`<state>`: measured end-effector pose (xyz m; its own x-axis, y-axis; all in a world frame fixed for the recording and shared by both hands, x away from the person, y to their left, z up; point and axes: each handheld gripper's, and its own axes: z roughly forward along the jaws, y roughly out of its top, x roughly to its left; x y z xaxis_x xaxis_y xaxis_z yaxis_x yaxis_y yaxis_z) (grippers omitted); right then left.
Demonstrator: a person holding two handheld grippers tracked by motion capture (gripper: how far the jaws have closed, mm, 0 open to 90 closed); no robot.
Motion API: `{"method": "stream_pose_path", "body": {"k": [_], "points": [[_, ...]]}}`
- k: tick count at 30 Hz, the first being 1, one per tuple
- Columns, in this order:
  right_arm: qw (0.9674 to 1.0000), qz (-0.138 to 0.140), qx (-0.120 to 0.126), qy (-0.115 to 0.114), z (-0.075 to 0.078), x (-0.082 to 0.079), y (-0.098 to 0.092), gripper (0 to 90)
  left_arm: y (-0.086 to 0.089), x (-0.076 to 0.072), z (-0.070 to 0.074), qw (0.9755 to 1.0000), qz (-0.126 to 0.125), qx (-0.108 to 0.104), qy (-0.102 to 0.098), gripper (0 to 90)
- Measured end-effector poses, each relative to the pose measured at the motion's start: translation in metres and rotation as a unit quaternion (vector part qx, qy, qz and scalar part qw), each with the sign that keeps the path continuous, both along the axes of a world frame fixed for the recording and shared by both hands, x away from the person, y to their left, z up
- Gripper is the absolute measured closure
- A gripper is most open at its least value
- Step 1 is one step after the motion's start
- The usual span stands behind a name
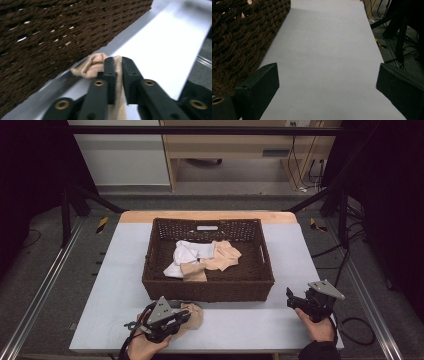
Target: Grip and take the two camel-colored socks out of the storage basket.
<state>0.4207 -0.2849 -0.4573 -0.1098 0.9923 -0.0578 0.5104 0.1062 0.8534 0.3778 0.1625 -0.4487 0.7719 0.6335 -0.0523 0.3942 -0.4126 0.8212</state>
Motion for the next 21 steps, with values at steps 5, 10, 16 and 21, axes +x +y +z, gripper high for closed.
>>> {"method": "stream_pose_path", "body": {"k": [5, 10, 16, 21], "points": [[1.0000, 0.000, 0.000, 0.001, 0.000, 0.000, 0.000, 5.0, 0.001, -0.001, 0.001, 0.9999, 0.012, -0.005, -0.008, 67.7], [1.0000, 0.000, 0.001, 0.000, 0.000, -0.001, 0.000, 5.0, 0.008, -0.002, 0.010, 0.9992, 0.024, -0.026, -0.018, 61.3], [1.0000, 0.001, -0.001, 0.002, 0.000, 0.000, -0.001, 5.0, 0.015, -0.004, 0.024, 0.9973, 0.041, -0.049, -0.037, 60.1], [1.0000, -0.001, 0.003, 0.002, 0.000, 0.000, -0.001, 5.0, 0.021, 0.000, 0.038, 0.9951, 0.056, -0.061, -0.054, 59.7]]}}
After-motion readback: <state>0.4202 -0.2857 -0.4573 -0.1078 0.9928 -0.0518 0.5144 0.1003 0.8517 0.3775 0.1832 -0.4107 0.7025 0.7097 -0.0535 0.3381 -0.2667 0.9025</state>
